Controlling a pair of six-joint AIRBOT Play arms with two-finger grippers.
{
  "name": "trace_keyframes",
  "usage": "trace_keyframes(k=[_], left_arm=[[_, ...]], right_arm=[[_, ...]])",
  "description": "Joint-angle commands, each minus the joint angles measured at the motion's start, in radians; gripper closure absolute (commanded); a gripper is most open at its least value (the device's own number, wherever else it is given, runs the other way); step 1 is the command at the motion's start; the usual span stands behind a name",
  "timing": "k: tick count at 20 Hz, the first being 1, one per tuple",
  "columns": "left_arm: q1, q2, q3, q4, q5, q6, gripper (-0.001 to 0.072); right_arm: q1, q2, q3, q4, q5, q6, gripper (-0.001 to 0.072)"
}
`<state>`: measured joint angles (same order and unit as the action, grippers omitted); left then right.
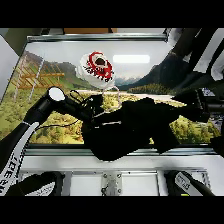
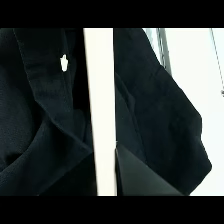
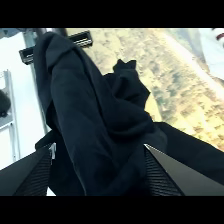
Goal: Fold the clothes and pants, and hang the long-sleeved shirts on hangers.
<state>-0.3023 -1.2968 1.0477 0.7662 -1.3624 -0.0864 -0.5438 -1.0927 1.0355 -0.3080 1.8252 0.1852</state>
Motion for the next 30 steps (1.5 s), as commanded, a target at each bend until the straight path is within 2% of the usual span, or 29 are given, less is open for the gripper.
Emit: trace_keyframes(k=[1,6,13,30], left_arm=[[0.001,-0.001,0.000,0.000,0.000,0.000,0.0688],[0.001,-0.001,0.000,0.000,0.000,0.000,0.0688],[0.001,-0.001,0.000,0.000,0.000,0.000,0.0688],[0.001,-0.001,0.000,0.000,0.001,0.000,0.0688]], right_arm=[[0.007,-0.023,-0.043,0.000,0.016,-0.074,0.0096],[0.086,-0.055,-0.090,-0.050,0.016,-0.135,0.0096],[0.192,-0.112,-0.090,-0.048,0.015,-0.134,0.0096],[0.191,-0.113,-0.090,-0.047,0.015,-0.130,0.0104]])
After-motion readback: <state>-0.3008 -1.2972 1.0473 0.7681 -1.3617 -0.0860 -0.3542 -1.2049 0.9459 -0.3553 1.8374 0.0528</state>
